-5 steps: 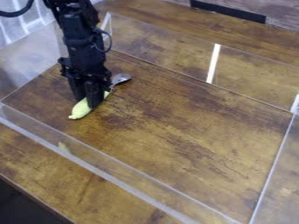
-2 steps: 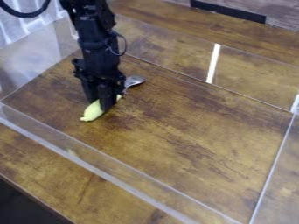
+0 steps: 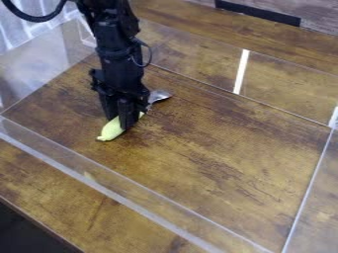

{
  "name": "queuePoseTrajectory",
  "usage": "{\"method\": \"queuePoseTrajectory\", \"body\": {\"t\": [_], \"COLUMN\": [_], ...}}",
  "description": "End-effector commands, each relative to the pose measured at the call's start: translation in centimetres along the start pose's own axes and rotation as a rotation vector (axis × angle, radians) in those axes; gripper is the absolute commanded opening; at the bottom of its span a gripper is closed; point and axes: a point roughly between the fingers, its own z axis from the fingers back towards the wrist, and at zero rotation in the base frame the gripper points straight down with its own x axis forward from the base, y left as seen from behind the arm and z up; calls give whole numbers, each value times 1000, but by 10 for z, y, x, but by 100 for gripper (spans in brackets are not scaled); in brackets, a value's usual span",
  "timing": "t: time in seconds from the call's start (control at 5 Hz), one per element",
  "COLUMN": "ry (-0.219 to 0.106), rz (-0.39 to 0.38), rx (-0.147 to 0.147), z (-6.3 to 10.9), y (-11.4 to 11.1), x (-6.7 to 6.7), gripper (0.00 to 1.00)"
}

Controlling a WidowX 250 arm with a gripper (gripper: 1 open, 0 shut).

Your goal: Move the green spoon to the right

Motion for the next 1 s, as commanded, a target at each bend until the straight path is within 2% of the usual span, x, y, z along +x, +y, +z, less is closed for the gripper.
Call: {"method": "queuePoseTrajectory", "body": {"t": [0.0,0.8], "ry": [31,60], "rz": [-116,-148], "rx": [-14,-30], "z": [3,5], "y": [-41,-49], "x": [-3,-20], "gripper": [0,0]}}
